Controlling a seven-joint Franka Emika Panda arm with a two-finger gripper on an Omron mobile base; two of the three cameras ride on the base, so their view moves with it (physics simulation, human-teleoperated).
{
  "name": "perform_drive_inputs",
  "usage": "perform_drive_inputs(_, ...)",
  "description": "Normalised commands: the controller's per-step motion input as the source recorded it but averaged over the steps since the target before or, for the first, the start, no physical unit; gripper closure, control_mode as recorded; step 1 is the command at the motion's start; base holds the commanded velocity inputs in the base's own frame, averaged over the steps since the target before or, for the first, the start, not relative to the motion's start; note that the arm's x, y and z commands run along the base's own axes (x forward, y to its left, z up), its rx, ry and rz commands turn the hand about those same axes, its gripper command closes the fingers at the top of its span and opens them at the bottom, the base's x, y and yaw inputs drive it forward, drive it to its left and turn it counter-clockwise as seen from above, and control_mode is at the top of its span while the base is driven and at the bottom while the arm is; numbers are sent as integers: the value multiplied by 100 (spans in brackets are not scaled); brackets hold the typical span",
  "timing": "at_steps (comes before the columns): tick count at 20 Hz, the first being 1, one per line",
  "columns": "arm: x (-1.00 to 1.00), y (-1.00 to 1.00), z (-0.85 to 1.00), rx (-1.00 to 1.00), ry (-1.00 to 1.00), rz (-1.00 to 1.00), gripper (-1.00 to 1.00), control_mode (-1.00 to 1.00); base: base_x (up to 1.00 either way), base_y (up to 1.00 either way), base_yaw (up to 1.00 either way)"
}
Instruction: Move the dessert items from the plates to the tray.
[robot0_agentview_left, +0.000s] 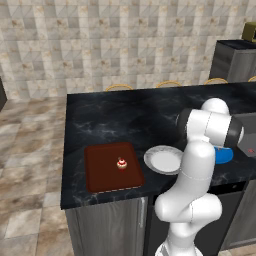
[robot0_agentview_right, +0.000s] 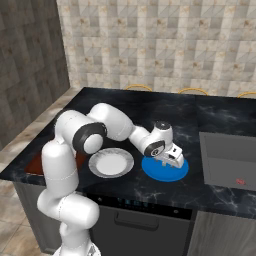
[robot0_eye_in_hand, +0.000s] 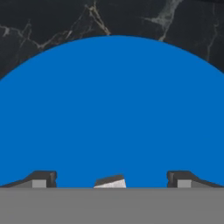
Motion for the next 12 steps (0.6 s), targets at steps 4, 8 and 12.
perform_drive_inputs(4, 0, 0, -8, 0, 0, 0, 100, -100, 0, 0, 0)
perform_drive_inputs(8, 0, 0, 0, 0, 0, 0, 100, -100, 0, 0, 0)
perform_drive_inputs(12, 0, 0, 0, 0, 0, 0, 100, -100, 0, 0, 0)
